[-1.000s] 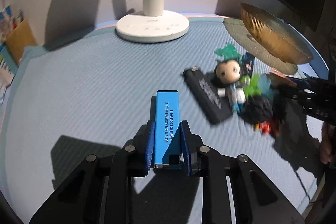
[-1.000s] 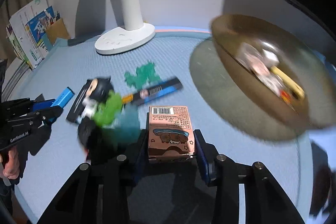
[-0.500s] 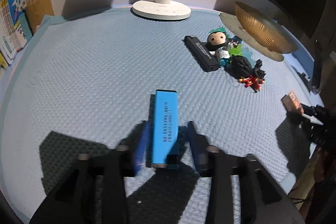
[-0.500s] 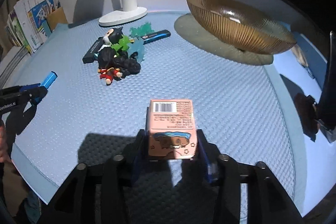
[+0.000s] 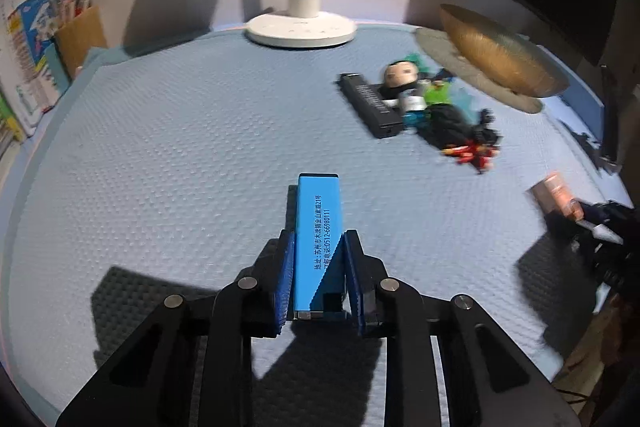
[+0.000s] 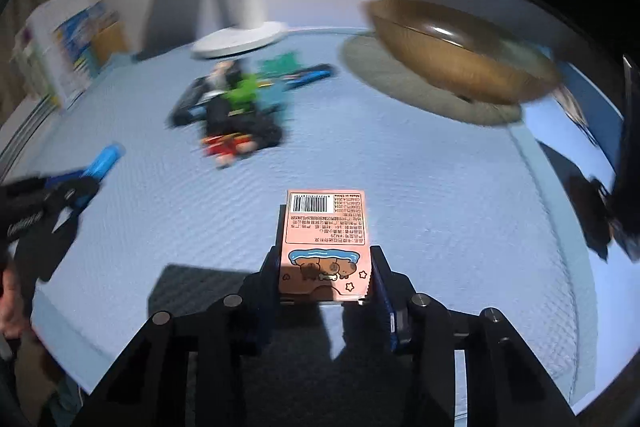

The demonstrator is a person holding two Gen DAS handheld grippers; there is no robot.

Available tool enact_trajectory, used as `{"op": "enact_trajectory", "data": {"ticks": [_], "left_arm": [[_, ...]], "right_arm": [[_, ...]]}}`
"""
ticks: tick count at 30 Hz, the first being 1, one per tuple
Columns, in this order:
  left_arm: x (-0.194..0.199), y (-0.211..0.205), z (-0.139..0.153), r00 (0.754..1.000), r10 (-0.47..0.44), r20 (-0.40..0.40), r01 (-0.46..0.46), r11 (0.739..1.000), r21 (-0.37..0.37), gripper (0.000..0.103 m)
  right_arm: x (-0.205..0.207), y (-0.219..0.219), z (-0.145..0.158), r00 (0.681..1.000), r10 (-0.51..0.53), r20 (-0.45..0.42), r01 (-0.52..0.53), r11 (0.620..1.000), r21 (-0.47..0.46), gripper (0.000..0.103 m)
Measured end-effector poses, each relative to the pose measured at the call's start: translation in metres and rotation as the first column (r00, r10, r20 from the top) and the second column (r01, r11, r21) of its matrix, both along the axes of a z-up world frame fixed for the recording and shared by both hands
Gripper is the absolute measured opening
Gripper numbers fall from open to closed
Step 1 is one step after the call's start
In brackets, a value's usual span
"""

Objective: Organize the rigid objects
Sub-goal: 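Carry blue box with left tool while right tool carries pink box into bowl, release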

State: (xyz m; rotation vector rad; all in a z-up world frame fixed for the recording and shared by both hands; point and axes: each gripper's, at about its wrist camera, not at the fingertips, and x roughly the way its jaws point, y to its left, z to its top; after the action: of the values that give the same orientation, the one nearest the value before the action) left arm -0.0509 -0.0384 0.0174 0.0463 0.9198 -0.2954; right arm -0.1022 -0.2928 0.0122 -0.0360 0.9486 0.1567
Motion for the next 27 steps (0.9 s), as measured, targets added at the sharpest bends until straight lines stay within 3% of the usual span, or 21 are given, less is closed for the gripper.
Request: {"op": "enact_trajectory", "data": {"ticks": [4,8,12,16,19,23,27], "left_arm": [[-0.007,-0.023,0.017,0.997,-0.062,0.036,0.063,0.998,-0.03,0.021],[-0.005,-0.047,0.047,0.988,-0.118,0.102,0.122,0.992,-0.042,0.021],[0.012,-0.075,0.082,0.971,-0.169,0.17,0.185,0.979,-0.086,0.021],[0.04,-0.122,0.12,0.941,-0.238,0.242,0.266,0.96,-0.092,0.021],[0.065,-0.163,0.146,0.915,-0.288,0.283,0.326,0.94,-0.098,0.021],[0.1,-0.197,0.157,0.92,-0.292,0.263,0.338,0.929,-0.149,0.021],[0.116,-0.224,0.141,0.923,-0.315,0.222,0.354,0.921,-0.163,0.021]], "right_arm": [[-0.008,0.019,0.004,0.996,0.091,-0.011,-0.089,0.991,0.099,0.04],[-0.01,0.012,0.024,0.996,0.088,0.03,-0.091,0.986,0.14,0.04],[-0.003,-0.026,0.06,0.995,-0.007,0.101,-0.008,0.989,0.147,0.04],[0.019,-0.069,0.098,0.976,-0.132,0.172,0.128,0.991,0.033,0.04],[0.042,-0.104,0.125,0.949,-0.249,0.194,0.257,0.966,-0.021,0.04],[0.069,-0.143,0.146,0.915,-0.355,0.191,0.361,0.932,0.004,0.04],[0.094,-0.157,0.14,0.915,-0.375,0.145,0.377,0.926,0.021,0.04]]}}
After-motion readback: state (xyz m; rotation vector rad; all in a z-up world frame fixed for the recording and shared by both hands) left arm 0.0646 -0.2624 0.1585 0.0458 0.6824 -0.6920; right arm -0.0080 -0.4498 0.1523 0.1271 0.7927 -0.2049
